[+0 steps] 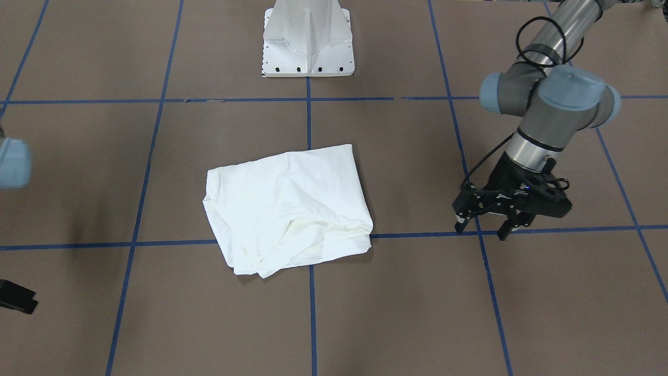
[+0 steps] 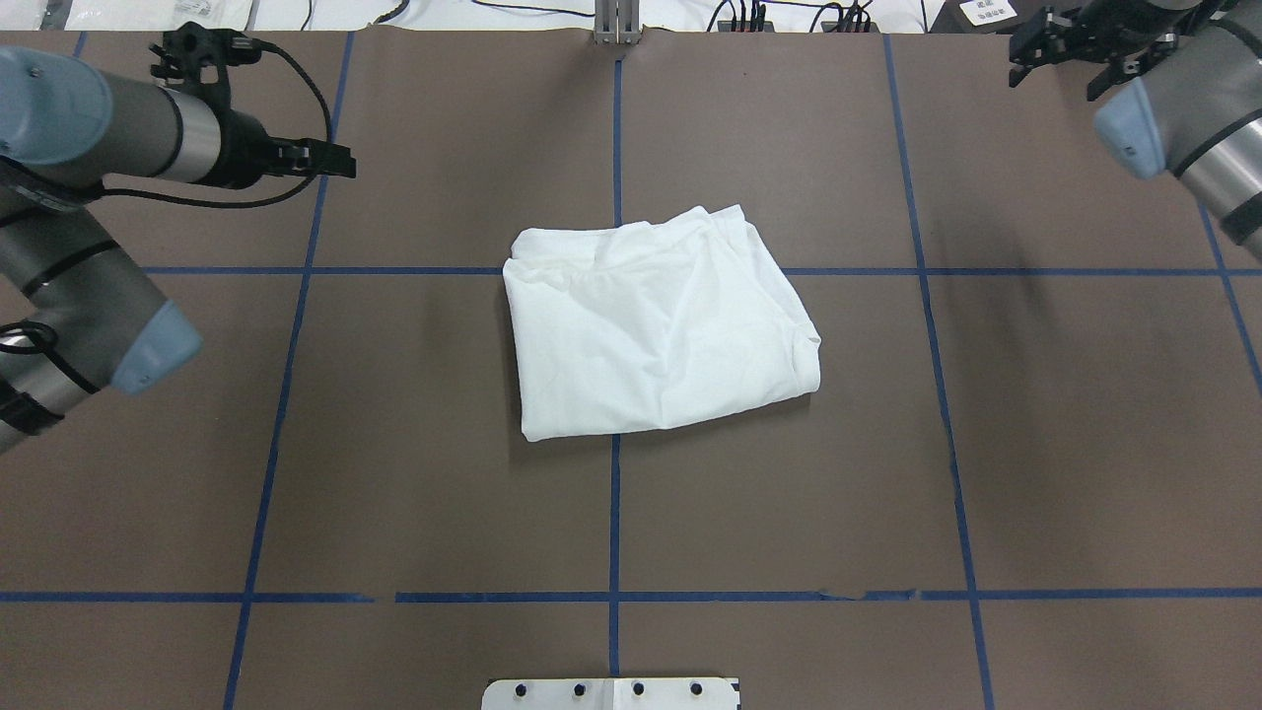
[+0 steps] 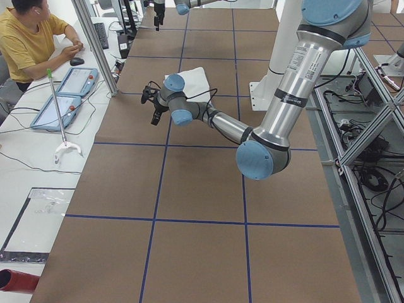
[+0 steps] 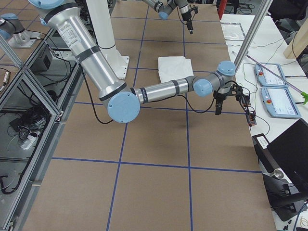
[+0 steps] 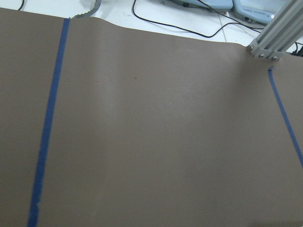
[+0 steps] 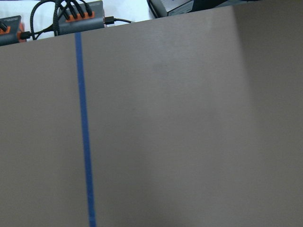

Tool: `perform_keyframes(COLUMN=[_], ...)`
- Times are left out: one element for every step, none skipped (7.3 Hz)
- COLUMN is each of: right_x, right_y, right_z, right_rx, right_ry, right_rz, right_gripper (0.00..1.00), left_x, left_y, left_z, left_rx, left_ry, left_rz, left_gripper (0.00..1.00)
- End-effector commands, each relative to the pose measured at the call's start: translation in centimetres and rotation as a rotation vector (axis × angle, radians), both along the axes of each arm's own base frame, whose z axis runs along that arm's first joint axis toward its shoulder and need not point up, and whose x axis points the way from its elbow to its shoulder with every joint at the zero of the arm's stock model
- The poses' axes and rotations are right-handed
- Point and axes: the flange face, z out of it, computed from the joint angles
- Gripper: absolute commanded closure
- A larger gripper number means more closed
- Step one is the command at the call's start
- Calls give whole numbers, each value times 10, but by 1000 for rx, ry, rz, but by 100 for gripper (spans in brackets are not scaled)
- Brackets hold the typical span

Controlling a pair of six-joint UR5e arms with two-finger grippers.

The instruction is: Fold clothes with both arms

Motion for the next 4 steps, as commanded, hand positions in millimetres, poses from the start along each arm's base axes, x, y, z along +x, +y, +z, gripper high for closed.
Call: perform_keyframes(right_x=[117,158,195,222], right_y=[37,63,71,76], right_z=[79,121,134,139], right_rx=[100,147,145,139], right_ry=[-10,18,33,37], right_rz=[-93,-163,-210,-245], right_gripper=[0,0,0,0], left_x=[-121,-176,-216,-256], left_y=[3,7,17,28], left_z=[61,84,112,139], left_rx=[121,167,216,240], left_ry=[-105,-142,-205,-269], left_rz=[122,144,165,164], left_gripper=[0,0,0,0])
